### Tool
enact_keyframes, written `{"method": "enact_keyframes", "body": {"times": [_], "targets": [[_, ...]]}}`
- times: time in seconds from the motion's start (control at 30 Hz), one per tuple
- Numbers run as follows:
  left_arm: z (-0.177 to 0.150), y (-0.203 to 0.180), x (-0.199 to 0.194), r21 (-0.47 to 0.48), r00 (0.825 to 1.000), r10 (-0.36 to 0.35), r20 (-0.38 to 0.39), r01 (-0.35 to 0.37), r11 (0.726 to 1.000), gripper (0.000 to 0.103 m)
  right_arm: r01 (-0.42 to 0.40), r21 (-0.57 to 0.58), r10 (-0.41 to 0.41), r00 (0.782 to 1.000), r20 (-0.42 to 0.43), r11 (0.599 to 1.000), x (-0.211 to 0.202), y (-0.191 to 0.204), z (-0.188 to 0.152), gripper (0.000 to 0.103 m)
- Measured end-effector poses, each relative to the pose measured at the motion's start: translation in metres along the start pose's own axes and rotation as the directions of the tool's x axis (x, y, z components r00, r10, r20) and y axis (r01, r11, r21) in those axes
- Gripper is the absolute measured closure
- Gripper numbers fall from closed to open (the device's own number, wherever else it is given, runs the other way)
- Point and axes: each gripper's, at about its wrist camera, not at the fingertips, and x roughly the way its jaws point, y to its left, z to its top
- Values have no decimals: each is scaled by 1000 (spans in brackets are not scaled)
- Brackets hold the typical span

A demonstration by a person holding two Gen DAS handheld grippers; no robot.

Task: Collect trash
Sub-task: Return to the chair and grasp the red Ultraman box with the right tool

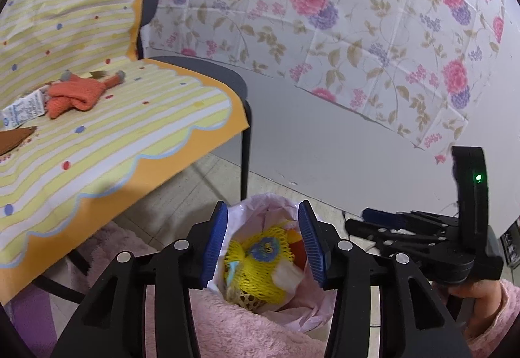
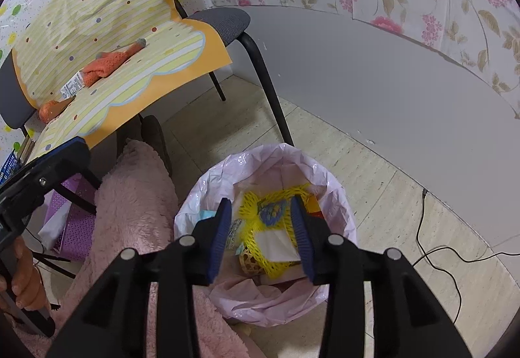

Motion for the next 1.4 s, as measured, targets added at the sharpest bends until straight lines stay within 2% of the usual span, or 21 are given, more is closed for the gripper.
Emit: {"method": "enact_keyframes", "body": {"times": [0.2, 0.3, 0.5, 0.67, 0.83, 0.97, 1.03, 1.07, 1.17, 1.23, 1.33, 1.4], "targets": [[1, 23, -25, -38, 995, 91, 39, -89, 995, 54, 4, -36, 1, 991, 133, 999, -36, 12, 26, 65], [1, 37, -35, -71, 992, 118, 48, -114, 991, 54, -14, -72, 26, 987, 159, 997, -41, 25, 34, 65], [0, 66, -53, -120, 980, 190, 62, -181, 976, 54, -81, -177, 108, 984, 145, 981, -30, 68, 50, 66], [1, 95, -67, -168, 963, 260, 67, -246, 955, 54, -127, -247, 161, 979, 124, 961, -17, 106, 61, 65], [4, 131, -84, -226, 936, 346, 73, -322, 919, 47, -157, -313, 202, 973, 115, 937, -3, 136, 76, 63], [10, 164, -96, -275, 902, 428, 59, -397, 875, 42, -169, -361, 223, 968, 112, 917, 12, 157, 91, 51], [12, 176, -100, -290, 888, 458, 48, -426, 857, 31, -178, -380, 234, 966, 108, 908, 22, 170, 101, 44], [14, 185, -103, -305, 876, 480, 43, -446, 842, 29, -181, -386, 239, 965, 108, 904, 25, 173, 104, 40], [22, 205, -106, -326, 858, 513, 28, -477, 816, 29, -191, -405, 255, 961, 109, 894, 38, 186, 117, 37], [35, 218, -105, -326, 847, 530, 29, -493, 807, 29, -191, -417, 258, 960, 111, 889, 45, 194, 127, 37], [58, 229, -97, -285, 835, 549, 37, -518, 807, 29, -199, -422, 270, 956, 116, 885, 54, 202, 142, 37], [78, 238, -85, -245, 833, 553, 36, -529, 813, 29, -210, -419, 282, 952, 118, 883, 59, 207, 152, 37]]}}
